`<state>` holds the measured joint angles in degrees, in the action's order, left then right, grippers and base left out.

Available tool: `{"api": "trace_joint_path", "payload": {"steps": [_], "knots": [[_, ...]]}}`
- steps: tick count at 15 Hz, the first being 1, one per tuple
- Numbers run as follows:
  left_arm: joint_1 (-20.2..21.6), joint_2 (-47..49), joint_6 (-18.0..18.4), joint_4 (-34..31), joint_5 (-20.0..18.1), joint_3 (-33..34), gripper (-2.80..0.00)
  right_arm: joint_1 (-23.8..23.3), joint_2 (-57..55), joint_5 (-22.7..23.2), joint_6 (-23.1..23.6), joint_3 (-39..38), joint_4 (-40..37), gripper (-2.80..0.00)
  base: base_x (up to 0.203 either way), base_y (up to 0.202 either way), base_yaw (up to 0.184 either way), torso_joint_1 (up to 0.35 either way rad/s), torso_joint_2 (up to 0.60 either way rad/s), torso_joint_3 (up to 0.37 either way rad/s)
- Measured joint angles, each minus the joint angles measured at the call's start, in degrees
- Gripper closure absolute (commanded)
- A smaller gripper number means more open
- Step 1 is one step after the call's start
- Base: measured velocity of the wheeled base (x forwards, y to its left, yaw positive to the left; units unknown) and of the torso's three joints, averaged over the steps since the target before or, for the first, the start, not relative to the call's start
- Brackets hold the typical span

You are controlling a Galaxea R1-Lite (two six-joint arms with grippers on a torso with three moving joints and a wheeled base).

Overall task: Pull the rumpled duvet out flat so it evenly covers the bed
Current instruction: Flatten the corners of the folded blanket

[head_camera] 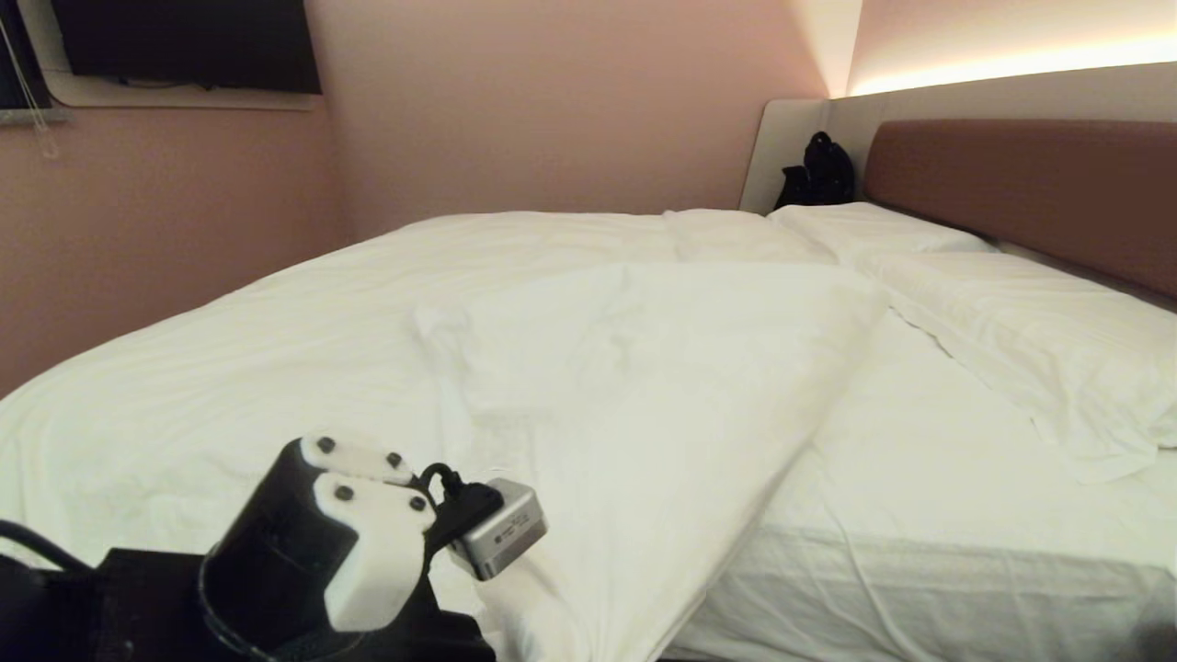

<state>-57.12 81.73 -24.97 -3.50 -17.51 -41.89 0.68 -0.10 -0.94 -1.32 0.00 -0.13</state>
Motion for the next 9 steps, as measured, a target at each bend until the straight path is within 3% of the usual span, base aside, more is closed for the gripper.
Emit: {"api": "trace_joint_path", "payload": {"steps": [9], "knots": [[-0.76, 0.01, -0.57, 0.21, -1.56, 0.62, 0.00, 0.00, 0.00, -0.01, 0.00, 0.00, -0.01, 0.00, 0.000, 0.000, 0.000, 0.000, 0.00, 0.000]]}}
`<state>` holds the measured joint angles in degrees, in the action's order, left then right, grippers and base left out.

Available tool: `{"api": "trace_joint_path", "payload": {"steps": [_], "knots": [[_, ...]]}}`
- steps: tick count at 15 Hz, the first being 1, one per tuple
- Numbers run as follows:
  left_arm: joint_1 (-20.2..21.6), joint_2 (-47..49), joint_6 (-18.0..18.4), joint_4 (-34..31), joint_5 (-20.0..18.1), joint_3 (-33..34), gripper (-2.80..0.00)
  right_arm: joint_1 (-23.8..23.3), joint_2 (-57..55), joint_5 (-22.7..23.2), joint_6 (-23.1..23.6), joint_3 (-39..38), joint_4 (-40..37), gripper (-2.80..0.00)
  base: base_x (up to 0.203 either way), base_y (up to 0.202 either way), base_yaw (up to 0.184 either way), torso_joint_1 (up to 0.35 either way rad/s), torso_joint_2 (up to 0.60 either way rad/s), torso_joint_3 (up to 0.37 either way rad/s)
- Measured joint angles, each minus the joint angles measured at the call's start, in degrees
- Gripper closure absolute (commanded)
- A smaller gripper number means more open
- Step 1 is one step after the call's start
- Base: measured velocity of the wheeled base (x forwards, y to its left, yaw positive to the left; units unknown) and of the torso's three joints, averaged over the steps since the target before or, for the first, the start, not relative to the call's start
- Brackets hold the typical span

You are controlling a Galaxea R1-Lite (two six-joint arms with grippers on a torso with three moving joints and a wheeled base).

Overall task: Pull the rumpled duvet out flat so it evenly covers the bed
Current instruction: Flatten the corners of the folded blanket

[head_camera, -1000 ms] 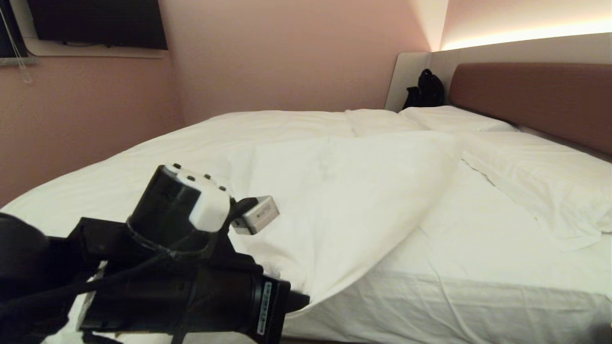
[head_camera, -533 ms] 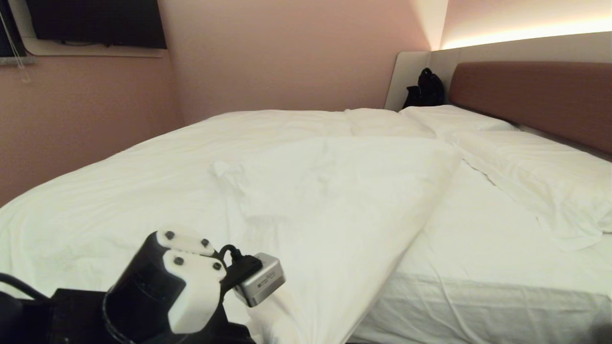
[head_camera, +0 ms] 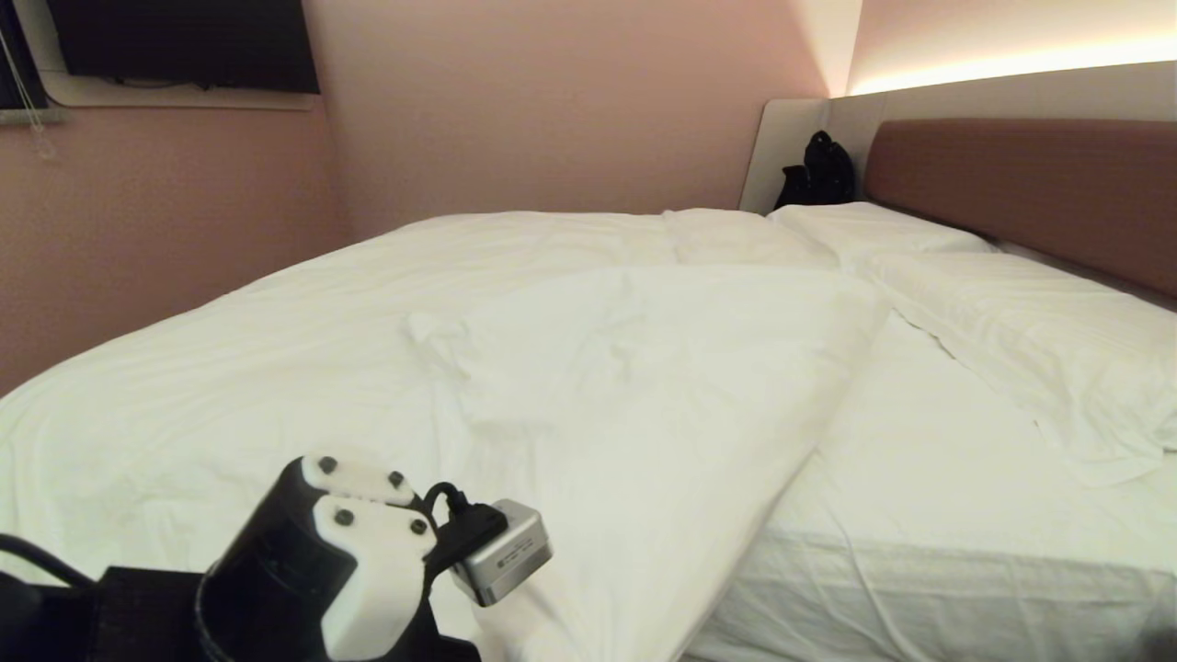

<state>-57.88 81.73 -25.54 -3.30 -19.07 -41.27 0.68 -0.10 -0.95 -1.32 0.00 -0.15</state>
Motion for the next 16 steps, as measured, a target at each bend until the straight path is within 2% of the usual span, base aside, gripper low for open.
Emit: {"api": "trace_joint_path", "payload": {"steps": [4, 7, 8, 9, 11, 13, 16], "knots": [[-0.09, 0.47, -0.09, 4.40, 0.23, 0.32, 0.00, 0.00, 0.00, -0.03, 0.00, 0.00, -0.01, 0.00, 0.000, 0.000, 0.000, 0.000, 0.00, 0.000], [0.04, 1.49, 0.02, 4.66, 3.18, 0.01, 0.00, 0.00, 0.00, -0.01, 0.00, 0.00, -0.03, 0.00, 0.000, 0.000, 0.000, 0.000, 0.00, 0.000], [0.06, 2.48, -0.04, 4.75, 5.69, 0.01, 0.00, 0.00, 0.00, 0.00, 0.01, 0.00, -0.04, 0.00, 0.000, 0.000, 0.000, 0.000, 0.00, 0.000], [0.13, 3.82, -0.15, 5.25, 8.59, 0.04, -2.80, 0.00, 0.00, -0.01, 0.02, 0.00, -0.02, 0.00, 0.000, 0.000, 0.000, 0.000, 0.00, 0.000], [0.41, 6.58, -1.49, 7.75, 13.69, 0.12, -2.80, 0.00, 0.00, 0.01, 0.00, 0.00, -0.01, 0.00, 0.000, 0.000, 0.000, 0.000, 0.00, 0.000], [0.65, 8.82, -5.31, 10.84, 17.49, -0.51, -2.80, 0.00, 0.00, -0.01, 0.00, 0.00, -0.02, 0.00, 0.000, 0.000, 0.000, 0.000, 0.00, 0.000], [0.73, 10.71, -5.88, 11.53, 22.31, -0.99, -2.80, 0.00, 0.00, -0.01, 0.00, 0.00, -0.01, 0.00, 0.000, 0.000, 0.000, 0.000, 0.00, 0.000]]}}
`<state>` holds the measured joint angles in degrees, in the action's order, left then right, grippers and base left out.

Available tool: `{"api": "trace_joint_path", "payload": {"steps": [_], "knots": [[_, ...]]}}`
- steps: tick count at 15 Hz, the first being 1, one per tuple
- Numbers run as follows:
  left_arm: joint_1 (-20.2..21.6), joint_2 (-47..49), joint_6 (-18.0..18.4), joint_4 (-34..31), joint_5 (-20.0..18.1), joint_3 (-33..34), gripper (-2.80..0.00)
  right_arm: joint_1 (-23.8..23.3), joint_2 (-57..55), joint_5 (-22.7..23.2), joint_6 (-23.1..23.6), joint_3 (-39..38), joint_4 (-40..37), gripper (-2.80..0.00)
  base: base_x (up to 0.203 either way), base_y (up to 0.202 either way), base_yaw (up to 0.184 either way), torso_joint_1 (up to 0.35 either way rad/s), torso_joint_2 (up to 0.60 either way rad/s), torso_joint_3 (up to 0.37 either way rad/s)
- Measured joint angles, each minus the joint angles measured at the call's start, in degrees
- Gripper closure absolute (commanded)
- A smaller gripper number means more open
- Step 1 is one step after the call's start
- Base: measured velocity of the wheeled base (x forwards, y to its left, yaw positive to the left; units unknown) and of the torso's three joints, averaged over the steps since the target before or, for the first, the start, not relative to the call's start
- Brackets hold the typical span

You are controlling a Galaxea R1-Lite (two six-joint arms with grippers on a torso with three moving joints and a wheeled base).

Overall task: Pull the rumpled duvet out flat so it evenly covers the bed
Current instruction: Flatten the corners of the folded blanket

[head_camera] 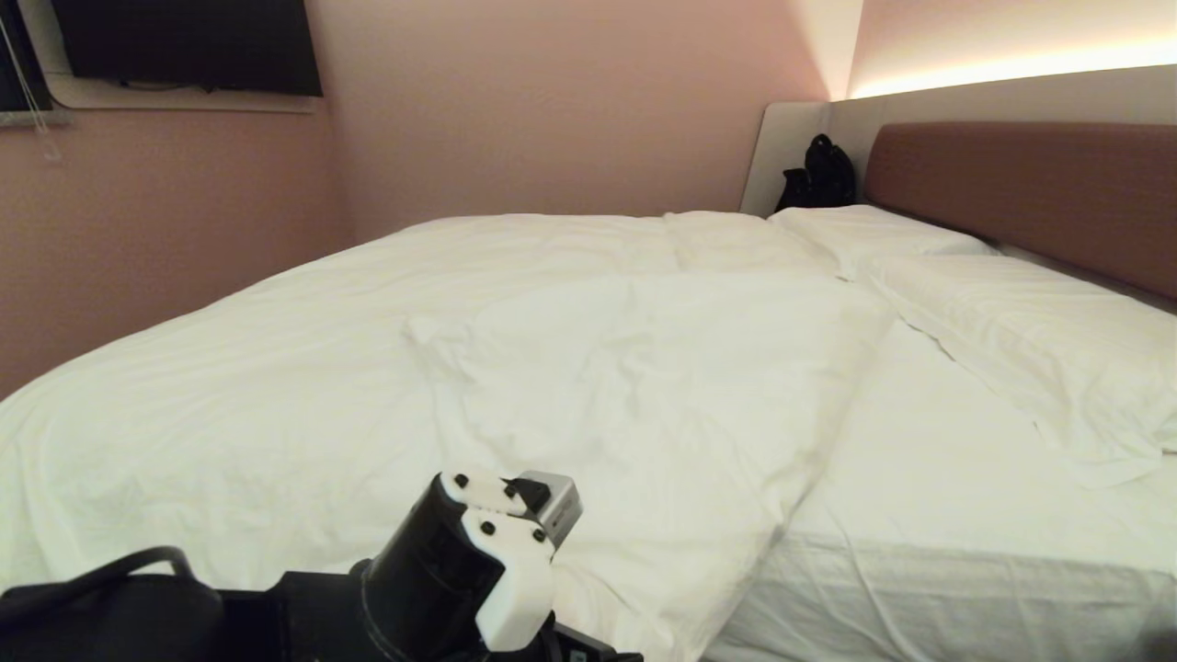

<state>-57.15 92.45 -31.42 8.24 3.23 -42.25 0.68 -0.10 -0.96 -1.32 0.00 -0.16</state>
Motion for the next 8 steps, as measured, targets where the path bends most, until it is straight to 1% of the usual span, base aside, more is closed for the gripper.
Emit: {"api": "trace_joint_path", "payload": {"steps": [1, 2, 4, 5, 6, 7, 8], "knots": [[0.03, 0.47, -0.02, 0.34, 2.28, -0.02, -2.80, 0.00, 0.00, 0.01, 0.00, 0.00, 0.05, 0.00, 0.000, 0.000, 0.000, 0.000, 0.00, 0.000], [0.03, 0.61, 0.02, 0.69, 3.72, -0.02, -2.80, 0.00, 0.00, 0.02, 0.02, 0.00, 0.02, 0.00, 0.000, 0.000, 0.000, 0.000, 0.00, 0.000], [-0.29, -0.85, 0.11, -0.44, 4.23, 0.15, -2.80, 0.00, 0.00, 0.00, 0.00, 0.00, 0.00, 0.00, 0.000, 0.000, 0.000, 0.000, 0.00, 0.000], [-1.08, -2.29, 0.11, -2.63, 4.29, 0.22, -2.80, 0.00, 0.00, 0.00, 0.00, 0.00, 0.00, 0.00, 0.000, 0.000, 0.000, 0.000, 0.00, 0.000], [-1.78, -3.48, -0.04, -6.14, 4.68, -0.08, -2.80, 0.00, 0.00, 0.03, 0.00, 0.00, -0.02, 0.00, 0.000, 0.000, 0.000, 0.000, 0.00, 0.000], [-2.12, -4.45, -1.13, -10.89, 5.95, -0.90, -2.80, 0.00, 0.00, 0.01, 0.00, 0.00, -0.01, 0.00, 0.000, 0.000, 0.000, 0.000, 0.00, 0.000], [-2.23, -5.01, -3.49, -15.46, 8.53, -1.53, -2.80, 0.00, 0.00, 0.00, -0.02, 0.00, 0.03, 0.00, 0.000, 0.000, 0.000, 0.000, 0.00, 0.000]]}}
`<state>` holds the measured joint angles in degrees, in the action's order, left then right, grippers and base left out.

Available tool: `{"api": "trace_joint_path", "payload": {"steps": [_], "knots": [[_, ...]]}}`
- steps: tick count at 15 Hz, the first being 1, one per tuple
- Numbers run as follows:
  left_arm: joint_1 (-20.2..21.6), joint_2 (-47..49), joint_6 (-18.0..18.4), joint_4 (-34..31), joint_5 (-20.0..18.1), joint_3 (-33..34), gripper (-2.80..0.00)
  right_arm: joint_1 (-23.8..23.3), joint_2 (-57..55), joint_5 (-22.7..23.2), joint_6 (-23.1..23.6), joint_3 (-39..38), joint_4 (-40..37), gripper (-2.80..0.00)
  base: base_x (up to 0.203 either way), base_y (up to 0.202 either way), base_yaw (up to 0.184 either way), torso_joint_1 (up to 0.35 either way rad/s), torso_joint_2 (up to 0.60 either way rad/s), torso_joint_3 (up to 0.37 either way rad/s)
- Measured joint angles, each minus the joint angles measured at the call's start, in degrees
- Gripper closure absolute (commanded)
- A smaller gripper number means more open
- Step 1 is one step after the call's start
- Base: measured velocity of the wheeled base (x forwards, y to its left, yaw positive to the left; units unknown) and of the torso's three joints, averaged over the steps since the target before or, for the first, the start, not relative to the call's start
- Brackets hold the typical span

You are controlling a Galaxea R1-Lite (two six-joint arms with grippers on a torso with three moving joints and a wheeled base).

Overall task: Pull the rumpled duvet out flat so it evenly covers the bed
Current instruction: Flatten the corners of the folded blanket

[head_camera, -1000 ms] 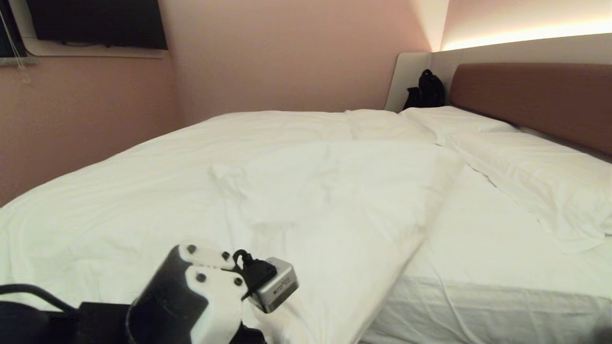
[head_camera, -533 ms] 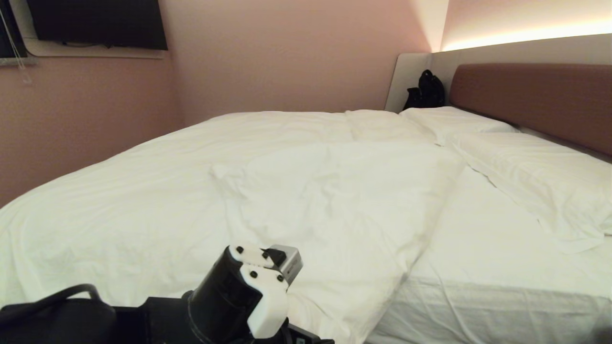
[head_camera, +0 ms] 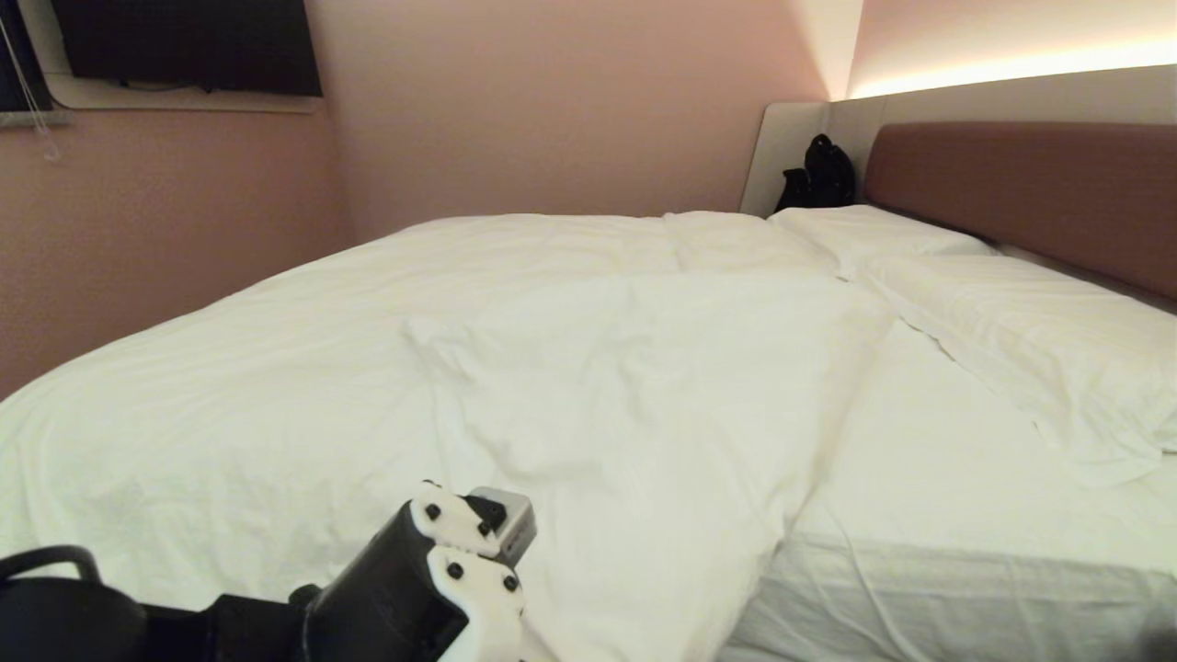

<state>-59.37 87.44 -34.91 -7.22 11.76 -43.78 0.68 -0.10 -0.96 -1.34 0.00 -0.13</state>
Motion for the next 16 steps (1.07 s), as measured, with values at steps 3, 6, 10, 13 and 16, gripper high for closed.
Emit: {"api": "trace_joint_path", "payload": {"steps": [3, 6, 10, 13, 16], "knots": [[1.59, -0.37, -5.44, -5.48, 10.24, 0.51, -2.80, 0.00, 0.00, 0.00, 0.02, 0.00, -0.03, 0.00, 0.000, 0.000, 0.000, 0.000, 0.00, 0.000], [4.51, -1.76, -4.55, -5.43, 17.56, 1.31, -2.80, 0.00, 0.00, -0.02, 0.00, 0.00, -0.03, 0.00, 0.000, 0.000, 0.000, 0.000, 0.00, 0.000], [9.90, -3.66, -0.10, -4.98, 18.20, -2.53, 0.00, 0.00, 0.00, 0.00, 0.01, 0.00, -0.05, 0.00, 0.000, 0.000, 0.000, 0.000, 0.00, 0.000], [12.09, -3.98, 2.23, -4.81, 18.80, -7.26, 0.00, 0.00, 0.00, 0.02, 0.03, 0.00, -0.03, 0.00, 0.000, 0.000, 0.000, 0.000, 0.00, 0.000], [13.79, -4.20, 5.27, -4.87, 23.21, -11.73, 0.00, 0.00, 0.00, -0.01, 0.04, 0.00, -0.05, 0.00, 0.000, 0.000, 0.000, 0.000, 0.00, 0.000]]}}
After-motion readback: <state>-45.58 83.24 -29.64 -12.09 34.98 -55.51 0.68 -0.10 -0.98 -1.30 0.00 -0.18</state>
